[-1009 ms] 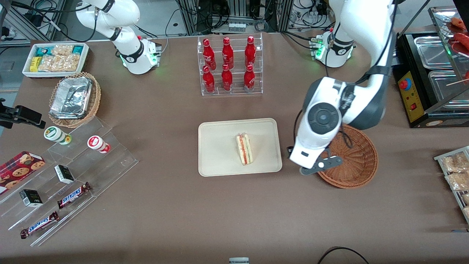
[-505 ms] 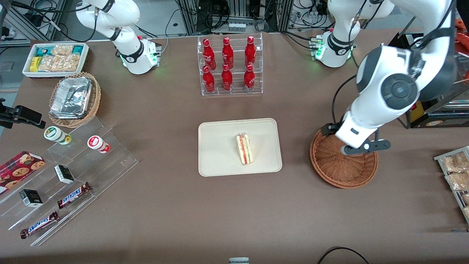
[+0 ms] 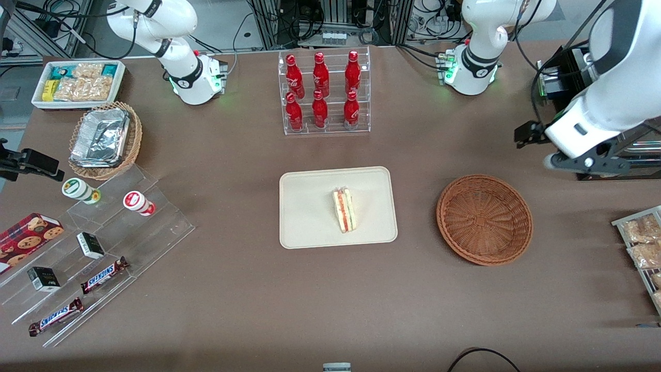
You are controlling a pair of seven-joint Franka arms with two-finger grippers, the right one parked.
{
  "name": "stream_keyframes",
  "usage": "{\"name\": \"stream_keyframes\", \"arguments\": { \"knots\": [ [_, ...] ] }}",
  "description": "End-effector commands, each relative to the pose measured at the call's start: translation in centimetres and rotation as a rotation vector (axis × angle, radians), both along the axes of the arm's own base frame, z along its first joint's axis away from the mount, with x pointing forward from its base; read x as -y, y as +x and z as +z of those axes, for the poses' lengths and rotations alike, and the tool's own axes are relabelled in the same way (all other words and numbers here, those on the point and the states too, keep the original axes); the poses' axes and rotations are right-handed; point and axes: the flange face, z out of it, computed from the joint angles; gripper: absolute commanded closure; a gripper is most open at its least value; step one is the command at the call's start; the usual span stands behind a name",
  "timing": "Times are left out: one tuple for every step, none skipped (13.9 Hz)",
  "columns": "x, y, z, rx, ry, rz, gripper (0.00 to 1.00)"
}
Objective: Place sandwich from basket to tray
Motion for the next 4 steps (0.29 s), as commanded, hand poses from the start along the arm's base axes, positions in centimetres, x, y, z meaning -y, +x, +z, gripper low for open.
{"name": "stream_keyframes", "arguments": {
  "knots": [
    [-2.7, -0.7, 1.7, -0.005, -0.008, -0.018, 0.0],
    [-2.8, -0.9, 2.4, 0.007, -0.009, -0.012, 0.0],
    [-3.2, -1.0, 2.7, 0.014, -0.008, 0.005, 0.0],
    [-3.3, -1.1, 2.8, 0.011, -0.007, 0.01, 0.0]
  ]
}}
